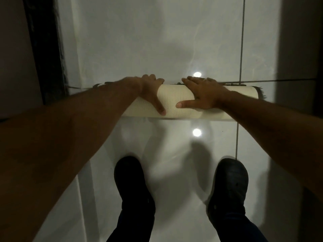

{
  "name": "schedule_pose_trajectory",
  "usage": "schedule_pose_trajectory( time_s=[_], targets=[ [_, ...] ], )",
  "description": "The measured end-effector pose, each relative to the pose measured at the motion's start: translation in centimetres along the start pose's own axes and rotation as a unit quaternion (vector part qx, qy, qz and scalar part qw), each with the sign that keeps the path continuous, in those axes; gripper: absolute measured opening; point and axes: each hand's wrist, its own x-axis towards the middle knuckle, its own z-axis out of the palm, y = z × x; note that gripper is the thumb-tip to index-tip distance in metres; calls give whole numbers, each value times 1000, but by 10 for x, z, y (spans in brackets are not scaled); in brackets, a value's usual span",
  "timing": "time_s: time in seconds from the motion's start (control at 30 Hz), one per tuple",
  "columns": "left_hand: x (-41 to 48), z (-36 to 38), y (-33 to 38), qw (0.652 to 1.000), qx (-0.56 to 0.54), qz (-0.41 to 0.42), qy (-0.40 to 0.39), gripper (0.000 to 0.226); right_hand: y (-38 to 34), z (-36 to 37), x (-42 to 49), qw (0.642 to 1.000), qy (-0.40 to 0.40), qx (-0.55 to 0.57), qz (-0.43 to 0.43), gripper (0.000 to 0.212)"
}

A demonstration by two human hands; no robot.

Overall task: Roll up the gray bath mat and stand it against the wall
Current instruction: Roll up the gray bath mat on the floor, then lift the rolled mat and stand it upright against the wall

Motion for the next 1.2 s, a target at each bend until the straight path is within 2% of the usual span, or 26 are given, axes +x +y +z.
schedule_pose_trajectory(
  time_s=[0.1, 0.23, 0.4, 0.5, 0.57, 0.63, 0.7, 0.73, 0.77, 0.8, 0.83, 0.87, 0.9, 0.93, 0.97, 1.0, 1.1, 1.17, 1.2],
  targets=[
    [-12, 6, 5, 998, 30, 0, 46, 120, -8, -5, 0, 999, -29, 14, 9, 116],
    [-29, 27, 12, 993, -18, 43, 111, 108, -29, -1, 1, 999, -45, 16, -17, 116],
    [-65, 42, 29, 960, 122, 41, 250, 89, -57, -4, -3, 998, -55, 14, -9, 126],
    [-97, 17, 36, 934, 192, 79, 292, 83, -69, -30, -19, 999, -29, 38, -15, 107],
    [-127, -19, 40, 911, 226, 103, 330, 80, -74, -65, -39, 994, -15, 110, -2, 95],
    [-159, -53, 42, 885, 213, 111, 398, 84, -76, -98, -57, 982, 7, 188, 16, 89],
    [-202, -91, 46, 865, 142, 41, 480, 96, -79, -152, -82, 970, 24, 240, 34, 86],
    [-220, -108, 48, 847, 65, -21, 528, 102, -80, -177, -92, 962, 30, 269, 43, 84],
    [-241, -130, 53, 811, -54, -87, 576, 107, -82, -208, -103, 955, 39, 292, 46, 84],
    [-263, -156, 60, 753, -215, -142, 606, 111, -84, -240, -113, 949, 44, 308, 49, 84],
    [-287, -190, 66, 675, -403, -157, 597, 115, -88, -279, -123, 946, 53, 317, 42, 85],
    [-309, -225, 69, 595, -580, -127, 542, 114, -94, -317, -131, 945, 55, 319, 36, 87],
    [-326, -263, 68, 526, -709, -64, 465, 108, -100, -359, -138, 947, 56, 314, 22, 89],
    [-338, -294, 63, 487, -782, 0, 389, 102, -106, -395, -141, 949, 58, 308, 7, 91],
    [-343, -319, 55, 470, -809, 40, 350, 99, -110, -426, -144, 953, 56, 299, -12, 93],
    [-352, -352, 44, 467, -812, 61, 345, 99, -117, -469, -149, 954, 54, 292, -31, 91],
    [-370, -436, 14, 481, -790, 77, 371, 96, -130, -573, -146, 948, 37, 307, -76, 76],
    [-372, -487, -7, 483, -778, 111, 387, 94, -138, -644, -131, 930, 71, 355, -69, 80],
    [-375, -510, -12, 498, -765, 125, 388, 91, -143, -677, -122, 918, 96, 377, -71, 81]
  ],
)
